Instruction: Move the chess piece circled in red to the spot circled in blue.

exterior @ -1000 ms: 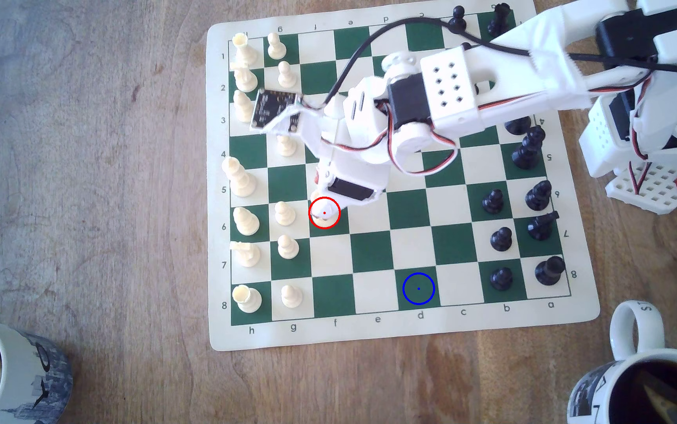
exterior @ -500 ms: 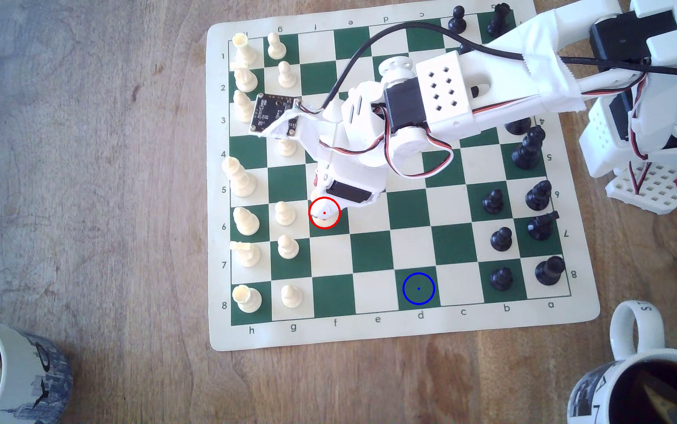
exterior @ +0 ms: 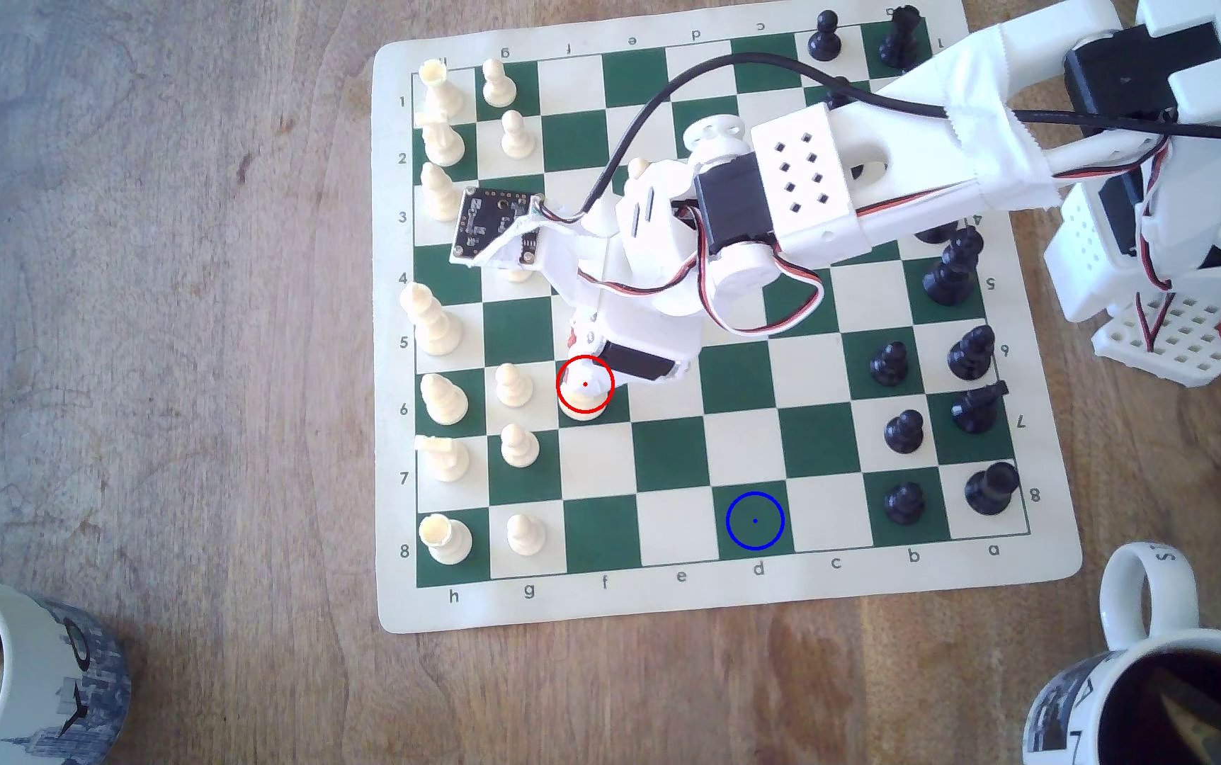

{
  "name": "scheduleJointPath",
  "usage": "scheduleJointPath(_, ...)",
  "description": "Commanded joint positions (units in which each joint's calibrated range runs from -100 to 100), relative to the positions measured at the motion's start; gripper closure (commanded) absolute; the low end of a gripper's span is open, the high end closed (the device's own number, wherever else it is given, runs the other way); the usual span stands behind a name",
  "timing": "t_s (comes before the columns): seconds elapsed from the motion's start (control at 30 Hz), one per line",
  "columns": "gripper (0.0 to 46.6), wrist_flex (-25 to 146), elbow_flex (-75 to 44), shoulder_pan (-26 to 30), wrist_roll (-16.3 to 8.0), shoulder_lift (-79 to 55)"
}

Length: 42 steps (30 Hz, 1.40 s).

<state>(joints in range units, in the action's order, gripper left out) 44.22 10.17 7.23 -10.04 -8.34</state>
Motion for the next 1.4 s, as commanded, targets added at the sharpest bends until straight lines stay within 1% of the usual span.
scheduleJointPath(0.0,46.4,0.41,-5.18,0.63,0.2,9.53)
scheduleJointPath(0.1,46.4,2.21,-4.73,1.18,0.34,12.92)
scheduleJointPath(0.17,46.4,3.69,-2.01,2.2,0.63,17.08)
scheduleJointPath(0.4,46.4,3.61,14.95,7.28,1.47,29.22)
scheduleJointPath(0.43,46.3,2.21,20.39,8.61,1.86,32.19)
scheduleJointPath(0.57,46.3,0.25,27.82,11.66,2.49,34.31)
scheduleJointPath(0.87,46.3,-5.4,32.99,15.89,2.44,30.24)
scheduleJointPath(1.2,46.4,-6.14,31.9,16.75,2.74,26.93)
scheduleJointPath(1.37,46.2,-5.89,31.9,16.82,3.42,25.65)
